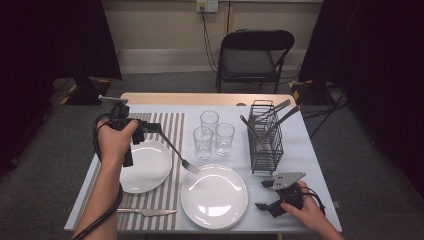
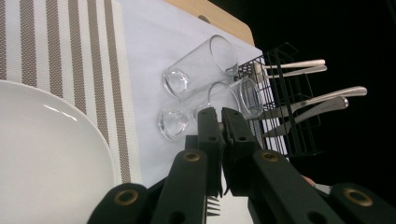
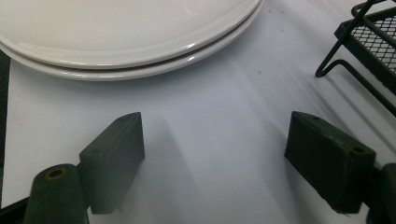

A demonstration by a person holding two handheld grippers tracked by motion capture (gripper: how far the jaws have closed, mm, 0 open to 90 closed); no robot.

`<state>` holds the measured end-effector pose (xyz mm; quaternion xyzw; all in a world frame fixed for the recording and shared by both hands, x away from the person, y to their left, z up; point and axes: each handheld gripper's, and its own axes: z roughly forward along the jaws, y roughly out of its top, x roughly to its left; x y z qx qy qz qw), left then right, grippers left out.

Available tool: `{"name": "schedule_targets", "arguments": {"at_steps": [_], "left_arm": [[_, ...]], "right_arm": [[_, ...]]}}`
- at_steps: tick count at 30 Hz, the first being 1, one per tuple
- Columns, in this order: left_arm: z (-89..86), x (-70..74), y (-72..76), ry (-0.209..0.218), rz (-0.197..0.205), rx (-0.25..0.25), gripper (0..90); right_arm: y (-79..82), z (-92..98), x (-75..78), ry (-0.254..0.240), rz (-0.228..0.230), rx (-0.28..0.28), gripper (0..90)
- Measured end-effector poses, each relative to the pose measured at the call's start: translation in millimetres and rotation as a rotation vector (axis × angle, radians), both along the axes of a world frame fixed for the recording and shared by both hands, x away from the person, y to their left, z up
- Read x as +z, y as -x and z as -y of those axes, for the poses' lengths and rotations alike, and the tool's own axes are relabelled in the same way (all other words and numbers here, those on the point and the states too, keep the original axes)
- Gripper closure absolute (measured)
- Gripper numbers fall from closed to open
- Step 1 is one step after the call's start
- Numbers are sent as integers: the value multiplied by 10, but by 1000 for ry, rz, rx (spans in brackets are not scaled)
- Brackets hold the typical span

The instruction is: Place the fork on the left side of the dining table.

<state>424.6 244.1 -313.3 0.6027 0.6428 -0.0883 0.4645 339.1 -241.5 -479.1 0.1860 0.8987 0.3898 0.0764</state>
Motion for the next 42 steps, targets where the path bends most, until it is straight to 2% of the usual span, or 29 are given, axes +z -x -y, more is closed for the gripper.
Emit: {"name": "schedule_targets", "arguments": {"at_steps": [2, 4, 5, 7, 16, 30, 36, 42], "left_arm": [[-23, 2, -10, -11, 5, 7, 872], [-40, 3, -19, -3, 5, 15, 872], [-51, 2, -26, -16, 7, 19, 872], [-54, 0, -39, -7, 7, 37, 872], [-94, -41, -110, -19, 7, 60, 872], [-136, -36, -178, -30, 0, 57, 872], [-177, -73, -211, -36, 21, 81, 871], [-226, -90, -242, -39, 13, 99, 872]], "right_arm": [[0, -1, -1, -2, 1, 2, 186], [1, -2, -1, -1, 0, 1, 186], [-1, -2, -2, -2, 1, 3, 186], [0, -2, -2, -2, 2, 3, 186], [0, 0, 0, 0, 0, 0, 186], [0, 0, -1, 0, 0, 0, 186], [0, 0, -1, 0, 0, 0, 186], [-1, -1, -2, -3, -3, 1, 186]]}}
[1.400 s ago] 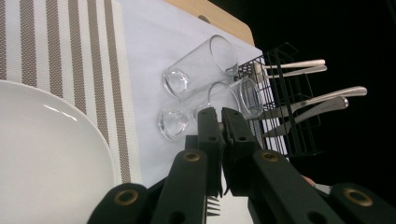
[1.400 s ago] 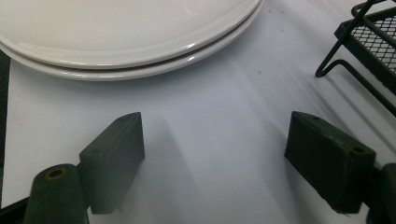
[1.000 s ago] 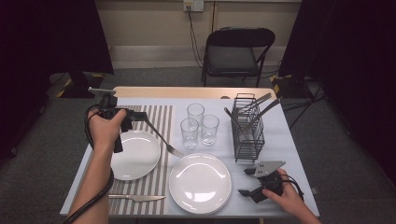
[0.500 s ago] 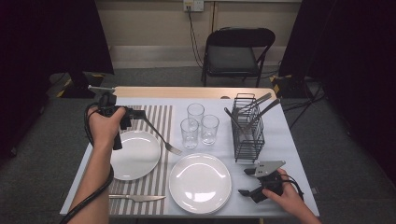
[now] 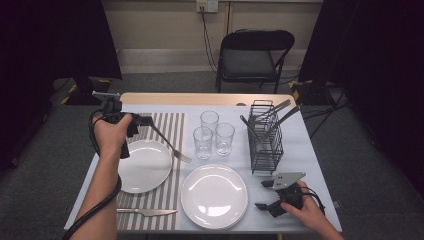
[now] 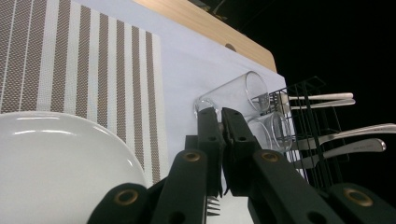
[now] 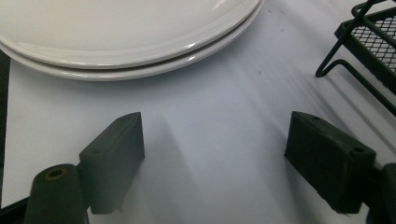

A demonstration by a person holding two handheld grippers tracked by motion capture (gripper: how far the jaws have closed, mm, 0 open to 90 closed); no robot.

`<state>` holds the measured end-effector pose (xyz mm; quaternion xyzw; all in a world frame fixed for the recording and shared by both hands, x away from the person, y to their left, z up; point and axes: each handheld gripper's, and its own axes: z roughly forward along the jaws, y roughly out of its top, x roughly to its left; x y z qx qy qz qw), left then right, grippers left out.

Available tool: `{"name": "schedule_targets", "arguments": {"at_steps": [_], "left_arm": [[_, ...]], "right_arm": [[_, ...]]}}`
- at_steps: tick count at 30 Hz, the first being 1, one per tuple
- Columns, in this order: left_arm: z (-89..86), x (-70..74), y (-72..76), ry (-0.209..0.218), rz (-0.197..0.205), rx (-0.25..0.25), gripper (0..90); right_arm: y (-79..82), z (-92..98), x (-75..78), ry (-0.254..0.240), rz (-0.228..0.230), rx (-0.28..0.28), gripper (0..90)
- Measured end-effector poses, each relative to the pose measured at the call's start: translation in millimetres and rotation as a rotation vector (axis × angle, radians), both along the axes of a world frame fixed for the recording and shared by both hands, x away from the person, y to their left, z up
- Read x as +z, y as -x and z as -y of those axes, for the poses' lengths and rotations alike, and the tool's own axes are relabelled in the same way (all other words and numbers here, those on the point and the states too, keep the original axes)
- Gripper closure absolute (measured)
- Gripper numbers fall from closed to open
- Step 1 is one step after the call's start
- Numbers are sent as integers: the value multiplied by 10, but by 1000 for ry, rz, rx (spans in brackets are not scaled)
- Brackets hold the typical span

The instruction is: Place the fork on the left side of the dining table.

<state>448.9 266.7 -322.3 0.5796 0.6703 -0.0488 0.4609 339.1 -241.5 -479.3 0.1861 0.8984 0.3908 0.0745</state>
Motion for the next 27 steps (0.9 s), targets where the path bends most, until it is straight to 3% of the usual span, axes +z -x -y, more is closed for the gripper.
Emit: {"name": "schedule_targets", "arguments": {"at_steps": [27], "left_arm": [[-70, -105, -131, 11, 3, 59, 872]], "right_arm": [[0, 0, 0, 0, -1, 0, 186]]}}
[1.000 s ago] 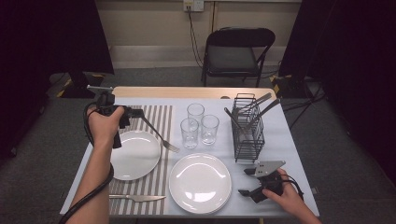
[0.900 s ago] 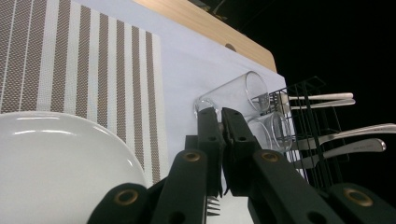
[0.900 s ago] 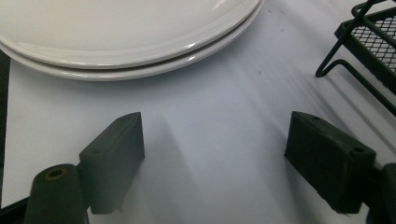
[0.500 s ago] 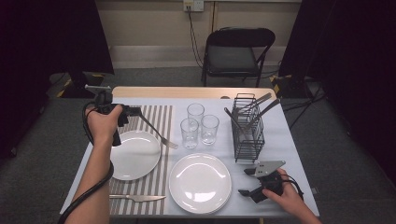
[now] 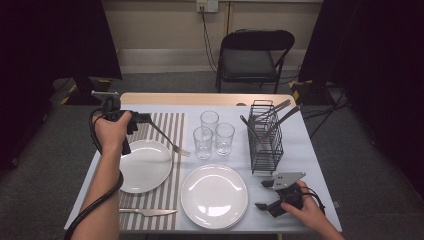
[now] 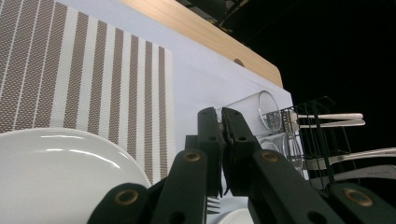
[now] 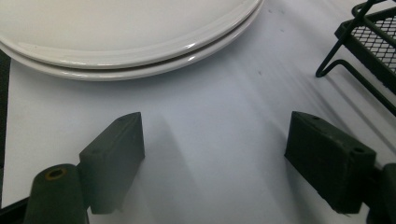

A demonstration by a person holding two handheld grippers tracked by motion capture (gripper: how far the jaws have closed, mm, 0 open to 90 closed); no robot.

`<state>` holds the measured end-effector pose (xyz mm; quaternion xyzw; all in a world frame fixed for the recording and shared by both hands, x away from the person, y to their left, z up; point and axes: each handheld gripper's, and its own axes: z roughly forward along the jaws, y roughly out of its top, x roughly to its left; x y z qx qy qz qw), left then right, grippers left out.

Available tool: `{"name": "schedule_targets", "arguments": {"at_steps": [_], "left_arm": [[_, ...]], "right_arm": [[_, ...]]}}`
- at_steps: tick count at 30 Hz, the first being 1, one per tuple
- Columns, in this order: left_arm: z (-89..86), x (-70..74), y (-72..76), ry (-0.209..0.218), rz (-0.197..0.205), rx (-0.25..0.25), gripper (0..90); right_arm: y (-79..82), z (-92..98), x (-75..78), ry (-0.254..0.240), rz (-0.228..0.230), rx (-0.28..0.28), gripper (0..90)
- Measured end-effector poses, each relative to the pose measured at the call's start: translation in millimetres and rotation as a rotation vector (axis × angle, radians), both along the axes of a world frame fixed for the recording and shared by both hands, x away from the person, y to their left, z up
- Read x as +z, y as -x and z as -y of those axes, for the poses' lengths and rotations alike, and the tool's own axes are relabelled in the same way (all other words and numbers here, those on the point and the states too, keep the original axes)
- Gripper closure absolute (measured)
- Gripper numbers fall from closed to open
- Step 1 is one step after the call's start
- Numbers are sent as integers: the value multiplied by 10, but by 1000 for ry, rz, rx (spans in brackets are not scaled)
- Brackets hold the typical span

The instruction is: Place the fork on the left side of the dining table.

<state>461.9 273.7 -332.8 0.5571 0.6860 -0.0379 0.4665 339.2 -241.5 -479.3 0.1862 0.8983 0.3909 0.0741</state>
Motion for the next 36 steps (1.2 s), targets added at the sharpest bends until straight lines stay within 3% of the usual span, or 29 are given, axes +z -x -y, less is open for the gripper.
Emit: {"name": "schedule_targets", "arguments": {"at_steps": [27, 36], "left_arm": [[-127, 0, -175, -17, 7, 26, 872], [-159, 12, -224, -5, 17, 34, 872]], "right_arm": [[-1, 1, -1, -2, 0, 0, 186], [-1, 1, -1, -1, 1, 1, 186]]}}
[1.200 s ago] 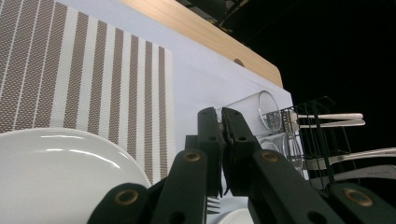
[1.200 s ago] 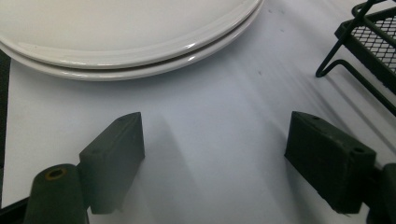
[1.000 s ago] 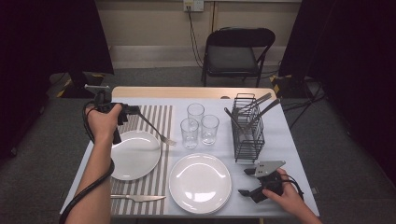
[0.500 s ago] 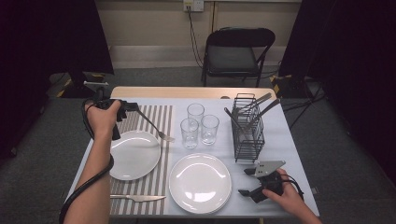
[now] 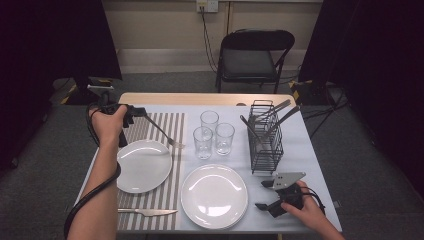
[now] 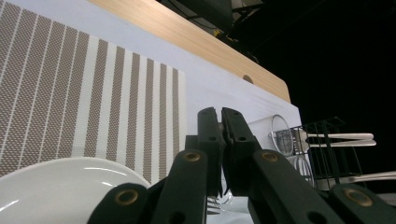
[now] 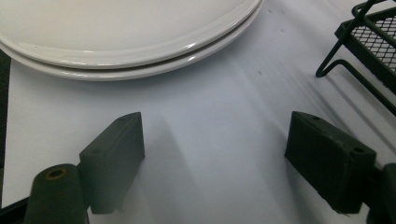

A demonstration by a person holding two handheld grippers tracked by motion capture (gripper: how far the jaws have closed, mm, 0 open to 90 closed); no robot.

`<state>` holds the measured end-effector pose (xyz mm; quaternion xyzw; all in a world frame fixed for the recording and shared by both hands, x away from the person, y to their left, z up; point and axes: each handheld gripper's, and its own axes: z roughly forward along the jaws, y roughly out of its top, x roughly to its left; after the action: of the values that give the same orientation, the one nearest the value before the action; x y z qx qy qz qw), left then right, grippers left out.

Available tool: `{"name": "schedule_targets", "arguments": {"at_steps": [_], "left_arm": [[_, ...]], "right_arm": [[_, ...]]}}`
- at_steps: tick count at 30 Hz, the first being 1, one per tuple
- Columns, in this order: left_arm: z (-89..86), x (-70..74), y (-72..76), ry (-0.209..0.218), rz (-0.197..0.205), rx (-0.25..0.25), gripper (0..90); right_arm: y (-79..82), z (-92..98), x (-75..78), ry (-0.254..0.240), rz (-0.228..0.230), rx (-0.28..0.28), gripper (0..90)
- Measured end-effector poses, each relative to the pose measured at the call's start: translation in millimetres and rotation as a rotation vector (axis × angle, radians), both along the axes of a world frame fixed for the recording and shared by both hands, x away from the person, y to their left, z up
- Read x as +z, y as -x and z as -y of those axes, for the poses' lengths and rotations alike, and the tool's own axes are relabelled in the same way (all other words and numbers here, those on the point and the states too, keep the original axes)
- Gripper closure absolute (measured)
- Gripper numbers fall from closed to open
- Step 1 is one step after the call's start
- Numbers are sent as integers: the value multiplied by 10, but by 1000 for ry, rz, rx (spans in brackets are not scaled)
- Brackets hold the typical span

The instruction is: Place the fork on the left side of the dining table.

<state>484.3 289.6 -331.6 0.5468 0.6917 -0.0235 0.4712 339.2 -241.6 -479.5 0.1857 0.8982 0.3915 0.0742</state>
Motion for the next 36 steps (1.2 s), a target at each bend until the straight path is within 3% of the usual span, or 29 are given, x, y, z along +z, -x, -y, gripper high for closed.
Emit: {"name": "schedule_targets", "arguments": {"at_steps": [31, 36], "left_arm": [[59, -40, -190, -15, -15, 4, 872], [86, -57, -219, -17, -16, 22, 872]], "right_arm": [[0, 1, -1, -1, -1, 1, 185], [0, 1, -1, -1, 0, 0, 186]]}}
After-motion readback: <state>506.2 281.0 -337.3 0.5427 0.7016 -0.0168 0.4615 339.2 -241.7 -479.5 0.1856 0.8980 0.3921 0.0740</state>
